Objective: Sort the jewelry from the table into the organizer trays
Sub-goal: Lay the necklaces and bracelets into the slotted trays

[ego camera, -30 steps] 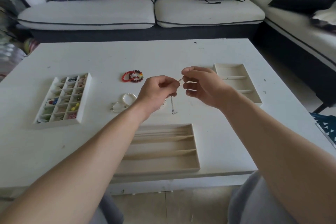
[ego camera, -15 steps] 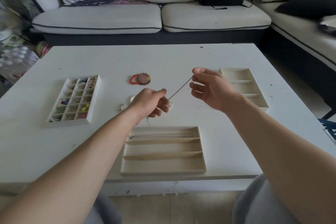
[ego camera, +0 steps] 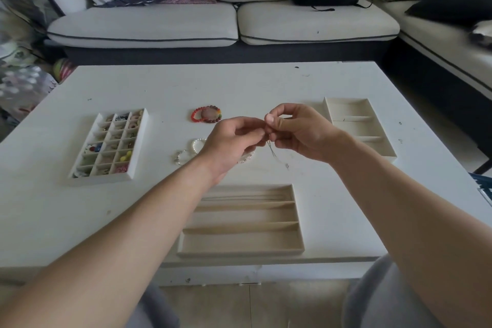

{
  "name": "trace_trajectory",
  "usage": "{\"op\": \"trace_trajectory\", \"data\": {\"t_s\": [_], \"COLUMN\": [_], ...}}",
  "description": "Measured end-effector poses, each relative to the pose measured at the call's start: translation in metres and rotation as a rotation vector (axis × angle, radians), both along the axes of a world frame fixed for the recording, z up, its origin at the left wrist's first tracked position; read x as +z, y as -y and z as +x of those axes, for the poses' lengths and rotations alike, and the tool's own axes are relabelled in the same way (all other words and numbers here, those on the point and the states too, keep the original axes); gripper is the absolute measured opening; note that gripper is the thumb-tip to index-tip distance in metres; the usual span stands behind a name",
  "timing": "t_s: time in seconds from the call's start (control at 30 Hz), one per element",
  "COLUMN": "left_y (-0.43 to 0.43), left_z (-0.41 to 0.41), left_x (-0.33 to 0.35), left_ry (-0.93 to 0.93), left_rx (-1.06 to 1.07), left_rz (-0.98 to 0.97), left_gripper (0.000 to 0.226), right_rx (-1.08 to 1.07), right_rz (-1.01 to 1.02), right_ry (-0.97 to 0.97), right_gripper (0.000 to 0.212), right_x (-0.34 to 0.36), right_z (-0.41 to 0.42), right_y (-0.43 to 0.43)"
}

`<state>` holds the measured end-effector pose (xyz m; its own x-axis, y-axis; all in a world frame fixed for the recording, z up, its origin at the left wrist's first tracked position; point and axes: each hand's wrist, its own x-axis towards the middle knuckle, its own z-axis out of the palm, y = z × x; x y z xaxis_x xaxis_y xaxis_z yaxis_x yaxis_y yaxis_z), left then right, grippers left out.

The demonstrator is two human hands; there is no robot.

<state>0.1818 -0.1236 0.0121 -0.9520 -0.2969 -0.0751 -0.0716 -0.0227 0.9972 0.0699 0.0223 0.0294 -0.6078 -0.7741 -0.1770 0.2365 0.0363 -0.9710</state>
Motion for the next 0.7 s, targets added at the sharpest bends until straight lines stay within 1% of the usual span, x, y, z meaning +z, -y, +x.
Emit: {"op": "trace_trajectory", "data": {"t_s": [0.07,0.1,0.23,0.3,0.4,0.47,0.57,0.7], "left_y": [0.002,0.001,0.000,0.002,0.006,0.009,0.009,0.008], "left_z": [0.000,0.000,0.002,0.003,0.004,0.004,0.005,0.006], "left_x": [0.000,0.000,0.001,0.003,0.005,0.006,0.011,0.017], "left_ry": [0.001,0.005,0.009,0.014,0.030,0.017,0.021,0.132], "left_rx": [-0.017,-0.015,0.005,0.002,0.012,0.009,-0.004,-0.034], "left_rz": [0.028,0.031,0.002,0.001,-0.050,-0.028,0.022,0.088], "left_gripper": [0.010,0.012,0.017,0.017,0.015,0.015,0.016,0.009], "right_rx": [0.005,0.008,0.026,0.039,0.071,0.102,0.122,0.075], "right_rz": [0.008,0.016,0.031,0.034,0.052,0.080,0.081,0.008], "right_ry": [-0.010,-0.014,-0.018,-0.018,-0.023,-0.052,-0.064,0.010], "right_gripper": [0.011,0.011,0.013,0.015,0.014,0.010,0.012,0.015], "right_x": [0.000,0.001,0.002,0.002,0.002,0.000,-0.001,-0.001], "right_z": [-0.001,-0.002,0.000,0.000,-0.002,-0.005,-0.007,-0.005], "right_y": [-0.002,-0.002,0.000,0.001,-0.002,-0.005,-0.006,-0.002]}}
